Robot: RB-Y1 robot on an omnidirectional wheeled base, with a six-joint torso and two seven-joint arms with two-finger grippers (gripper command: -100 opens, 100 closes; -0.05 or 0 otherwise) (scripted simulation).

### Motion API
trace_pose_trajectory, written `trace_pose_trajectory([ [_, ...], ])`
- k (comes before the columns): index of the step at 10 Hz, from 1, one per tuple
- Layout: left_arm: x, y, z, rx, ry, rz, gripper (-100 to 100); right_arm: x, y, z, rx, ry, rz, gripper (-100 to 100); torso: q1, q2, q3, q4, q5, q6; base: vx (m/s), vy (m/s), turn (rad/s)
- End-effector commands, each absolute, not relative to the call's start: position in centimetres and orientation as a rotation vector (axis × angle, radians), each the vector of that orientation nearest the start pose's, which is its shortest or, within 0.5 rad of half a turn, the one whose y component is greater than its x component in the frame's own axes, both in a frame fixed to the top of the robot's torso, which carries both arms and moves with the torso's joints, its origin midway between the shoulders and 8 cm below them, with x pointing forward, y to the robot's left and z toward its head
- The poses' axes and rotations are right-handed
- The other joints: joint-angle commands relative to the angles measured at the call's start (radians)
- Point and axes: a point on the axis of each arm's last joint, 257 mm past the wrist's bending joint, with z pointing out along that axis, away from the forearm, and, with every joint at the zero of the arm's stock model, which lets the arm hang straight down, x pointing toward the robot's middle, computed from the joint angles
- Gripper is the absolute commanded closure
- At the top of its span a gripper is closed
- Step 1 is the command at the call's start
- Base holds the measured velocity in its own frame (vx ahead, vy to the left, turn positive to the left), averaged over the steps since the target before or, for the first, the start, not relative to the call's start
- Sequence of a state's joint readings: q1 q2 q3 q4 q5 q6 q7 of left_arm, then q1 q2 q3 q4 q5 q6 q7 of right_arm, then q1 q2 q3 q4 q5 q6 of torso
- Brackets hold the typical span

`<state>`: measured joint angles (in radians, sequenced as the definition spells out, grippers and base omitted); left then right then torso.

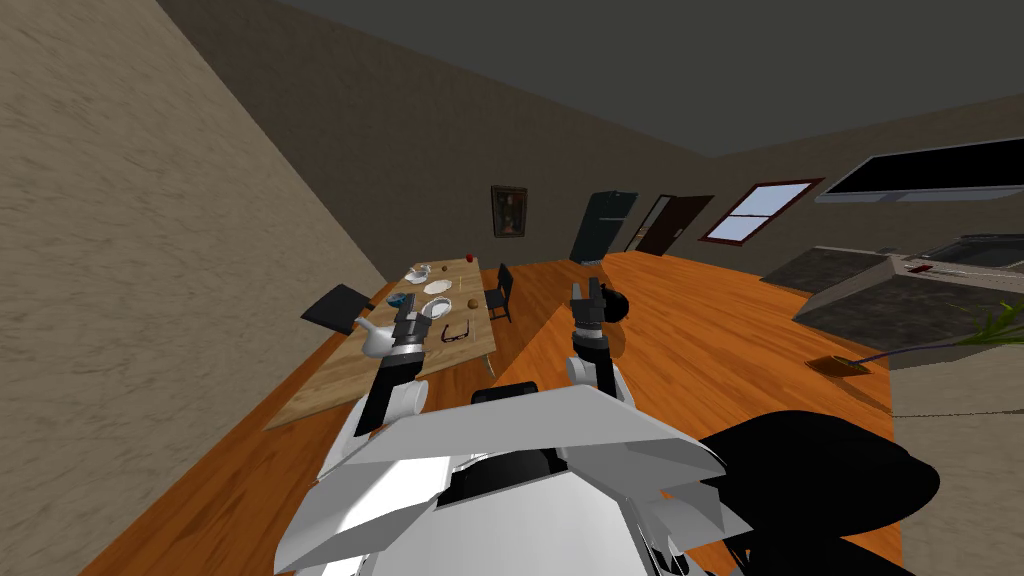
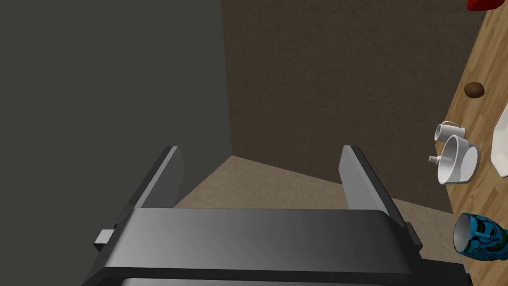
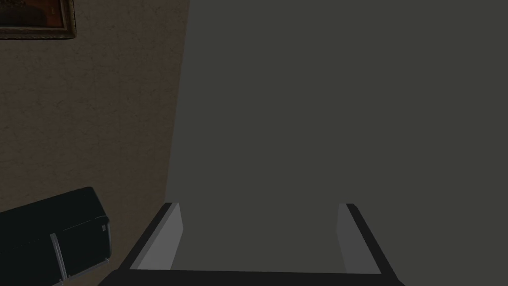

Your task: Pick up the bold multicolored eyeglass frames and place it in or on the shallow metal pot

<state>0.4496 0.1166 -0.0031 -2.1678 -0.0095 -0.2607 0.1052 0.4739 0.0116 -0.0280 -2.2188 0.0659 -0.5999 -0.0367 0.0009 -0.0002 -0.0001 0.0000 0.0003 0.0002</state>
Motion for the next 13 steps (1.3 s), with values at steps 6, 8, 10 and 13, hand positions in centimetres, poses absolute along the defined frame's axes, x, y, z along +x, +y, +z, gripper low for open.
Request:
trace_pose_trajectory([
  [6,44.3,29.1,-13.1,-1.060,1.021,-1.271,-100,34.0,-27.7,2.4,0.583,0.591,1.294,0,0.000,0.000,0.000,0.000,0.000,0.000,-0.007,0.011,-0.046],
  [8,45.8,29.6,-16.0,-1.148,1.065,-1.256,-100,34.0,-27.7,2.4,0.583,0.591,1.294,0,0.000,0.000,0.000,0.000,0.000,0.000,-0.005,0.010,-0.047],
  [10,46.5,29.8,-17.8,-1.199,1.090,-1.245,-100,34.0,-27.7,2.4,0.583,0.591,1.294,0,0.000,0.000,0.000,0.000,0.000,0.000,-0.007,0.011,-0.042],
  [13,47.8,30.1,-21.1,-1.301,1.139,-1.222,-100,34.0,-27.7,2.4,0.583,0.591,1.294,0,0.000,0.000,0.000,0.000,0.000,0.000,-0.007,0.011,-0.048],
])
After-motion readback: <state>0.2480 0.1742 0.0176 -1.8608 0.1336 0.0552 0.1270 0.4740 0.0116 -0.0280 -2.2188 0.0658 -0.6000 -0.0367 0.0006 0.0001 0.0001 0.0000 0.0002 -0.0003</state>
